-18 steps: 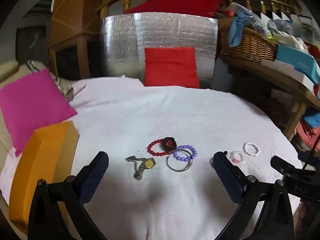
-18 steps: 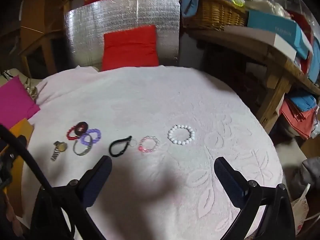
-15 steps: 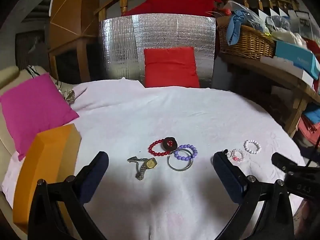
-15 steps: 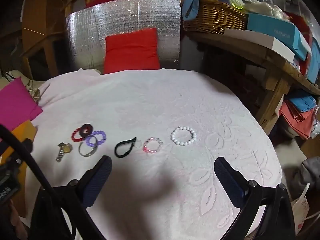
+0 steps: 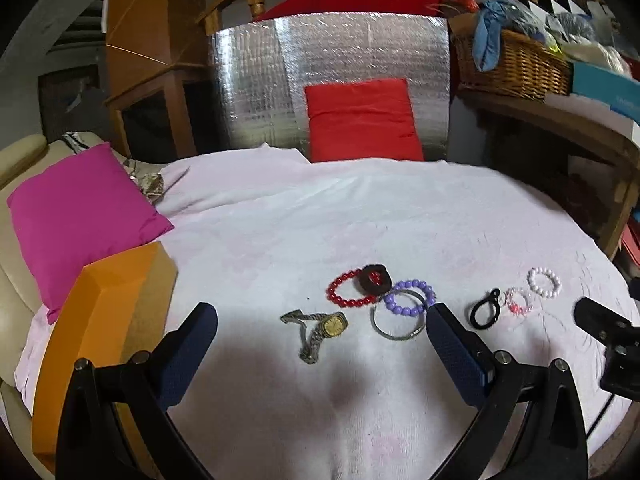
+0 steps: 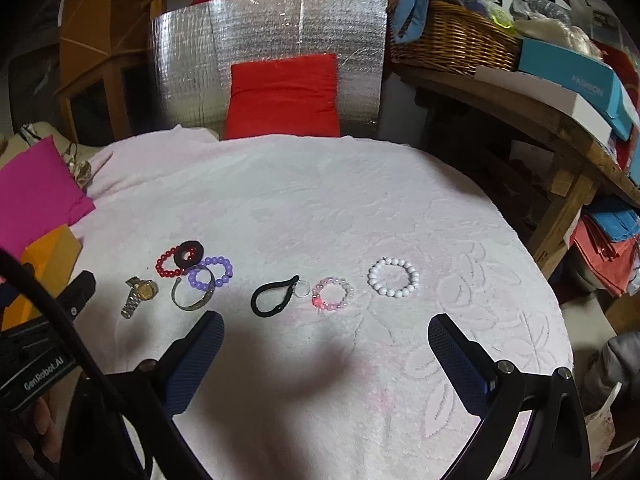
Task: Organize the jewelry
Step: 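Move both tools toward the row of jewelry on the sheet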
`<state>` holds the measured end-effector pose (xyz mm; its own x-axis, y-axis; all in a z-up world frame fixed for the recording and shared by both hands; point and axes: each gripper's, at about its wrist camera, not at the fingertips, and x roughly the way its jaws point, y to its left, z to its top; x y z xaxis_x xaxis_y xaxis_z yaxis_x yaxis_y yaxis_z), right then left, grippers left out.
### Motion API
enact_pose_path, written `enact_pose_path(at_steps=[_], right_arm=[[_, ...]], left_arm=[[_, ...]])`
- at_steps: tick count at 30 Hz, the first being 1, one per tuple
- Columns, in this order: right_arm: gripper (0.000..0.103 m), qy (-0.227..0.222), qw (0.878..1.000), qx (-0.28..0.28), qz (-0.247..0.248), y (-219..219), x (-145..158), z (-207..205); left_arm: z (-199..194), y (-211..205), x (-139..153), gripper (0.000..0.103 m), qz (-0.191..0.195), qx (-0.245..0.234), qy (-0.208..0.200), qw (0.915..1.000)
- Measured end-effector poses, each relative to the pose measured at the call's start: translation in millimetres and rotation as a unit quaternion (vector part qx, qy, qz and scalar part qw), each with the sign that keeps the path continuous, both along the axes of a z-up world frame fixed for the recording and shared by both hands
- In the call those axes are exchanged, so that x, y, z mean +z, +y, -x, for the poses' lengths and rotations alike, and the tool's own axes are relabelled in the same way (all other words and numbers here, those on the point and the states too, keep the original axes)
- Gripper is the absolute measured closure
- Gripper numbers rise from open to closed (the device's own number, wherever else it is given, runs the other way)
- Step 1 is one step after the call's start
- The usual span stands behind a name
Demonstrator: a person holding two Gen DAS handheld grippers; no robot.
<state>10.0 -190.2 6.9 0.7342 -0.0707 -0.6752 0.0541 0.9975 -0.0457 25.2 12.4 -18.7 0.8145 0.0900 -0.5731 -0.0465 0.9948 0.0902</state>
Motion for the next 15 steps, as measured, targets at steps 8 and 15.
enact_pose_path(at_steps=[8, 15], right_arm=[[0.000, 0.004, 1.000, 0.002, 0.005, 3.7, -4.5, -11.3], [0.000, 0.008, 1.000, -0.001, -0.018, -13.8, -5.3, -18.0]], left_arm=[[0.9, 11.3, -0.8, 0.000, -0.016, 0.010, -0.009, 0.9998], [-4.9, 34.1, -9.2, 0.000, -0.008, 0.026, 0.012, 0.9996]])
